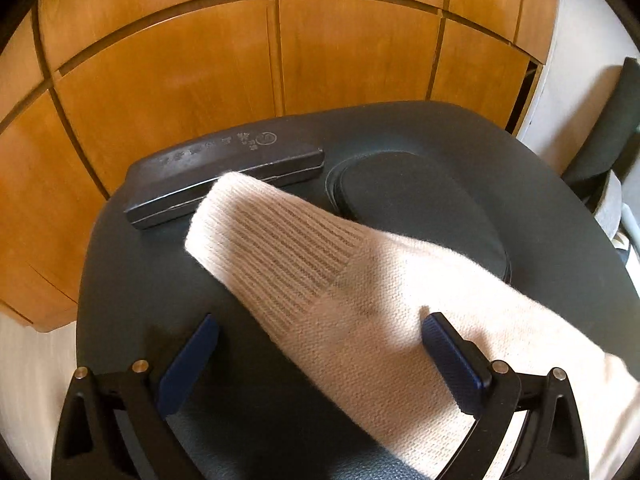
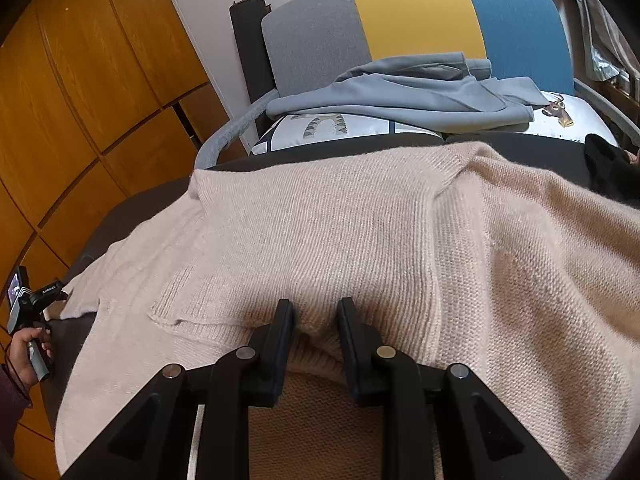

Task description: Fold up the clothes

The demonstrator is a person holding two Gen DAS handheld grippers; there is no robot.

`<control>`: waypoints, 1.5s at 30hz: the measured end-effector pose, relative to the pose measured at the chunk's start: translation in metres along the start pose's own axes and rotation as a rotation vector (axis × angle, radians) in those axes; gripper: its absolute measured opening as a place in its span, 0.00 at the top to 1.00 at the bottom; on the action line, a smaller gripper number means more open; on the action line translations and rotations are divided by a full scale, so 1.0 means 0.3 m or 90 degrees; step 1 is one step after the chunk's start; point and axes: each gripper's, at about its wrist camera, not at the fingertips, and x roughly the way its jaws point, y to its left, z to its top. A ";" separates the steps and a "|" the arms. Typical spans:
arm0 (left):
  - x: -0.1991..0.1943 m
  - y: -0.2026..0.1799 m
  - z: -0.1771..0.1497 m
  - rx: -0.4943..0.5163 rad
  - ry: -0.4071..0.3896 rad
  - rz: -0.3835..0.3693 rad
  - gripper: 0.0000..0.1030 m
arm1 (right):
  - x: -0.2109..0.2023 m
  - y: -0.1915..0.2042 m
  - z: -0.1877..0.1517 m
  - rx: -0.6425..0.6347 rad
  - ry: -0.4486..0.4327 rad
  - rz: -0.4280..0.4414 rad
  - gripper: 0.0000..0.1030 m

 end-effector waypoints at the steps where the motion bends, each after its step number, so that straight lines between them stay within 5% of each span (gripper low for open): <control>1: 0.002 0.001 0.001 0.000 0.000 0.000 0.00 | -0.001 -0.001 0.000 0.000 0.000 0.000 0.78; 8: 0.006 -0.004 -0.002 0.012 -0.013 -0.005 0.10 | -0.001 0.003 0.000 -0.004 -0.001 -0.004 0.78; 19: 0.002 -0.046 0.007 0.044 -0.027 -0.075 0.86 | 0.001 -0.002 -0.001 -0.001 -0.001 -0.001 0.78; 27: -0.052 -0.023 0.067 -0.011 -0.031 -0.156 0.91 | 0.000 0.001 -0.002 -0.002 -0.002 -0.002 0.78; 33: -0.249 -0.084 0.129 0.001 -0.082 -0.233 0.91 | 0.001 0.020 -0.004 -0.019 -0.001 -0.021 0.78; 43: -0.689 -0.399 0.086 0.221 -0.154 -0.430 0.91 | -0.005 -0.003 -0.001 -0.001 -0.003 0.001 0.78; 45: -0.795 -0.554 0.034 0.266 -0.158 -0.461 0.91 | -0.005 0.000 -0.002 -0.003 -0.003 -0.002 0.78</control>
